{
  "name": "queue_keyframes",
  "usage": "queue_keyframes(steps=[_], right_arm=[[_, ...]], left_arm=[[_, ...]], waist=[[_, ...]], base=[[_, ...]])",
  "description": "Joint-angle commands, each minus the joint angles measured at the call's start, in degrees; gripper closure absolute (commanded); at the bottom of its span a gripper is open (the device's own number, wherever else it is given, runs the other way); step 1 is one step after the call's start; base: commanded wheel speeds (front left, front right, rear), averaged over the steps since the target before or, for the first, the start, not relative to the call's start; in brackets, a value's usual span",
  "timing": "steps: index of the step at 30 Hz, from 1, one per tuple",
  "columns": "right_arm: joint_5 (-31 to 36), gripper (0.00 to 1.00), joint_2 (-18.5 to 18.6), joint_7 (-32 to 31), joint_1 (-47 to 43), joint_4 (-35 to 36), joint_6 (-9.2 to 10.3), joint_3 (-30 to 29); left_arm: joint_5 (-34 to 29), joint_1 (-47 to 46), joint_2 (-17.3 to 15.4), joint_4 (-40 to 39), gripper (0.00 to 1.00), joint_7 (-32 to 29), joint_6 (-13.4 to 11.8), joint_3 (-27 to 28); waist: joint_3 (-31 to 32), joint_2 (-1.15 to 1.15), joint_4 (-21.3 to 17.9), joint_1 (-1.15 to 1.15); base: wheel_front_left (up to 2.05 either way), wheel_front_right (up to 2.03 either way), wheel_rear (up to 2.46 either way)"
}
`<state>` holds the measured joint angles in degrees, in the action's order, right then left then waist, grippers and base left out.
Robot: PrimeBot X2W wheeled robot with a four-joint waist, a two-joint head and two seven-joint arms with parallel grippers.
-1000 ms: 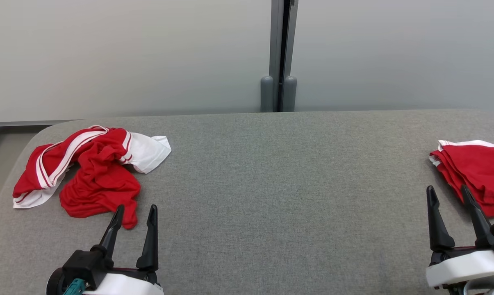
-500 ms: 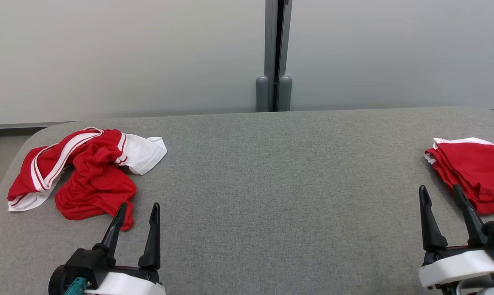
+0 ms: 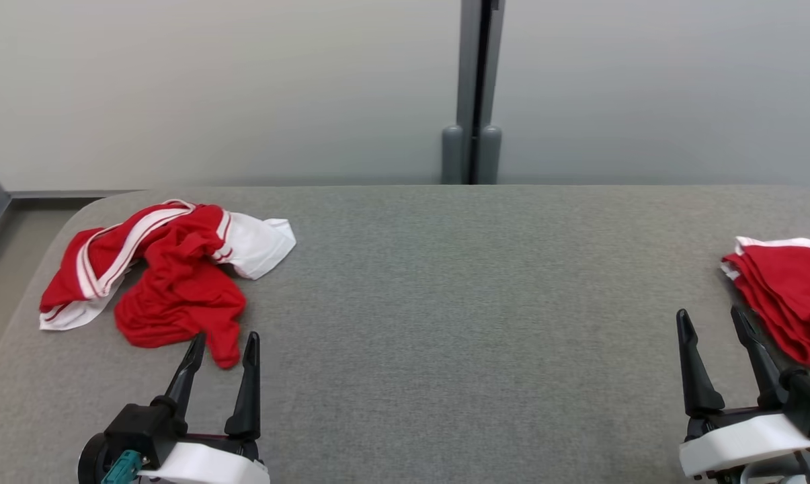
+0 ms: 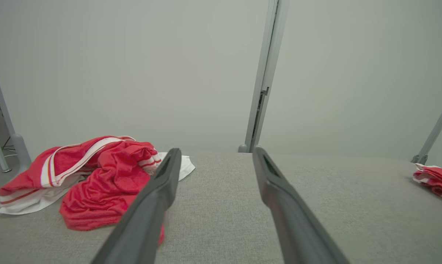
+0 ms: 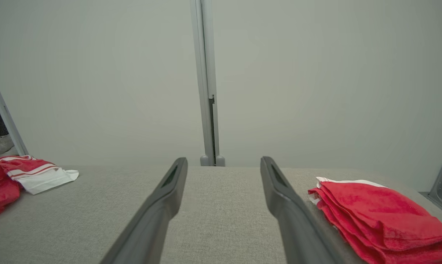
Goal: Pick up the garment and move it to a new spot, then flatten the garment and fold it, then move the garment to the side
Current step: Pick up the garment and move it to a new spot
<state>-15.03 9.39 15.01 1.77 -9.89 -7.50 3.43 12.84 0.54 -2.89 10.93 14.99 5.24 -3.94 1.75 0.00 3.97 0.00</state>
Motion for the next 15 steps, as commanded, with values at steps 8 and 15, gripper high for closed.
queue_keyframes(steps=[8,15], right_arm=[[-0.55,0.00,-0.63,0.21,-0.03,-0.32,0.00,1.88],[-0.80,0.00,-1.03,0.15,0.91,-0.64,0.00,3.41]], left_arm=[[-0.68,-1.55,-0.36,0.85,0.00,0.28,-0.60,2.04],[-0.71,-1.54,-0.68,1.51,0.00,0.28,-0.68,3.51]], waist=[[-0.45,0.00,8.83,0.00],[-0.30,0.00,15.70,0.00]], base=[[0.00,0.00,0.00],[0.00,0.00,0.00]])
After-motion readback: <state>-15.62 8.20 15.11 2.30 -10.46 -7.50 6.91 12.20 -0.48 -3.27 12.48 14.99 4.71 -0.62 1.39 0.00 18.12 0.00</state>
